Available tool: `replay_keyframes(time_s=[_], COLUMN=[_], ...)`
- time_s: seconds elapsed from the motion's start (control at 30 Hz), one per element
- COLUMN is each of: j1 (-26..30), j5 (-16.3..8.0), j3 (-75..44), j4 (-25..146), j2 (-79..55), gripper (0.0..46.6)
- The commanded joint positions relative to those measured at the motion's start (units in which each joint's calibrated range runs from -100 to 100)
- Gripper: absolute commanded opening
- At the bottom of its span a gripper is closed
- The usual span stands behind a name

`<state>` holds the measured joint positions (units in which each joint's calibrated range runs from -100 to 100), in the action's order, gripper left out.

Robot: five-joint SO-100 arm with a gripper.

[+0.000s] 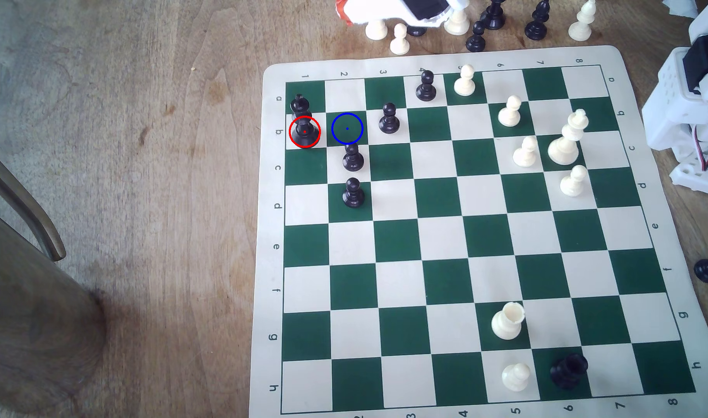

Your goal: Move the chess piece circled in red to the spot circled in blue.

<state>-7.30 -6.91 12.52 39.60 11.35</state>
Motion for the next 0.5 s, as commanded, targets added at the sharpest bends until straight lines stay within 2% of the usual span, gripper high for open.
replay_keyframes(time_s=[0.0,0.03,0.2,0.33,0.47], j1=[1.4,2.0,2.1,0.9,0.2], j5=[0.6,0.3,0.4,1.3,1.6], j3=[-7.2,-8.9,-14.2,-18.2,-21.3], j4=[0.2,0.2,-0.1,0.6,0.6], j2=[-2.4,-4.3,-9.8,-15.1,-19.7], gripper=[9.0,11.9,18.8,20.0,18.4])
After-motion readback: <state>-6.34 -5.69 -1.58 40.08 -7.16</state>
